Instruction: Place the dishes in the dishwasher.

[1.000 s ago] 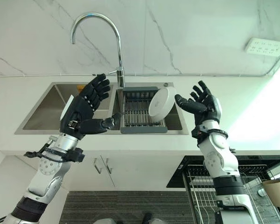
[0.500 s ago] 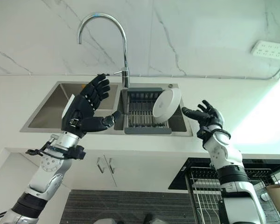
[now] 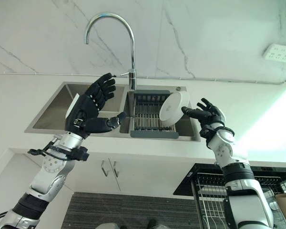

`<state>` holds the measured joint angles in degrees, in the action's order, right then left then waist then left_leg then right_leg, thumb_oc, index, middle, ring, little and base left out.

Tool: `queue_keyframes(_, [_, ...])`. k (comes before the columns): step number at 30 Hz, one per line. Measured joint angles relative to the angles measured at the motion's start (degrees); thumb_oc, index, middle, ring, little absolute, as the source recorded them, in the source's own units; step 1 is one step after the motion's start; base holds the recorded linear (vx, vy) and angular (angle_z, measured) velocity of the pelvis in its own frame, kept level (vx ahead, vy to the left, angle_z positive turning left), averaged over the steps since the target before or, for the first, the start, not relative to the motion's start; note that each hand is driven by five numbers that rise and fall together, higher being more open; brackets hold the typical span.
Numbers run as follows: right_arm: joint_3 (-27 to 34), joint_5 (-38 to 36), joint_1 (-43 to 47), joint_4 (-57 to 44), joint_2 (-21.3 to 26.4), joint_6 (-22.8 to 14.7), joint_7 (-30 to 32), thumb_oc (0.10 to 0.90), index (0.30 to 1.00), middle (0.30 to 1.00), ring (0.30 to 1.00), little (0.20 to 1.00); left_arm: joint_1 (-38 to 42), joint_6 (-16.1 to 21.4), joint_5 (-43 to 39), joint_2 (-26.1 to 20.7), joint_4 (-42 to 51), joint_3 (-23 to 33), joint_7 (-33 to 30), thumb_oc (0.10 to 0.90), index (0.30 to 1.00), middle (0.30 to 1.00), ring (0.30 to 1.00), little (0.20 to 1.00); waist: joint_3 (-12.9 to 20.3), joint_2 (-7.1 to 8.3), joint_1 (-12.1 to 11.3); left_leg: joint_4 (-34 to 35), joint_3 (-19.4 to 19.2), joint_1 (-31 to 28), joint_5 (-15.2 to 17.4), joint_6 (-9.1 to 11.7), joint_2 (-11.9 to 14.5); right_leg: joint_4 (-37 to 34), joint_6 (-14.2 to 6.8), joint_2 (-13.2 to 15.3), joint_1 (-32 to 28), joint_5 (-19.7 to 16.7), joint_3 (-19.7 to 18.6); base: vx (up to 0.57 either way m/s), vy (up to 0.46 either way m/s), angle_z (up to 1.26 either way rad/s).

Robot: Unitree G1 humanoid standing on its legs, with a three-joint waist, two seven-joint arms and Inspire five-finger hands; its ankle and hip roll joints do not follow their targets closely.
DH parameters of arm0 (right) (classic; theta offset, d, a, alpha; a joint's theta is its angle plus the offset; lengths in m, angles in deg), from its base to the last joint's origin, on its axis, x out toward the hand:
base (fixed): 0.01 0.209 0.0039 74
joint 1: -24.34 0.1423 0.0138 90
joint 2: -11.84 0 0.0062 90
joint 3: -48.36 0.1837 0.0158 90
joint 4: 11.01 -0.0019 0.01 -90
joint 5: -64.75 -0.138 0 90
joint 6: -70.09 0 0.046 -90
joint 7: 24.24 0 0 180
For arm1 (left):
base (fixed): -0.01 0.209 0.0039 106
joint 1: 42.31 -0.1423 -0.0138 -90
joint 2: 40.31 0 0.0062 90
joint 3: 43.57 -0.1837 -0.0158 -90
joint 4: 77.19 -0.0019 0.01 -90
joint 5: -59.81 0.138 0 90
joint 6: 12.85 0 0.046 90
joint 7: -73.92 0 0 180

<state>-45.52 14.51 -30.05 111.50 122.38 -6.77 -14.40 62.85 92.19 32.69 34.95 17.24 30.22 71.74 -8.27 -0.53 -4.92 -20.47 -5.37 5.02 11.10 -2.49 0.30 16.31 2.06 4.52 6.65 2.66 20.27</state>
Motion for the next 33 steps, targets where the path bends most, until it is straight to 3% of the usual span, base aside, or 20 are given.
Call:
queue_keyframes(9, [0.0,0.0,2.1,2.0,0.4,0.0,-0.1,0.8,0.9,0.9,0.9,0.9,0.0,0.0,-1.9,-0.1,-0.1,0.0,0.0,0.8,0.9,0.9,0.9,0.9,0.0,0.0,-0.2,0.8,0.7,-0.2,-0.6,-0.8,-0.6,0.0,0.0,0.5,-0.2,0.1,0.5,0.0,0.014,0.05])
queue_keyframes(33, [-0.7,-1.8,2.4,4.4,0.4,1.3,0.1,0.8,0.9,0.9,0.9,0.9,0.4,-0.2,-1.9,-0.3,-2.1,-0.1,0.1,0.8,0.9,0.9,0.9,0.9,-0.5,0.85,-0.5,1.6,1.1,-0.3,-0.9,-0.8,-0.7,-0.3,0.0,0.5,-0.3,0.1,0.7,0.0,0.0,0.0])
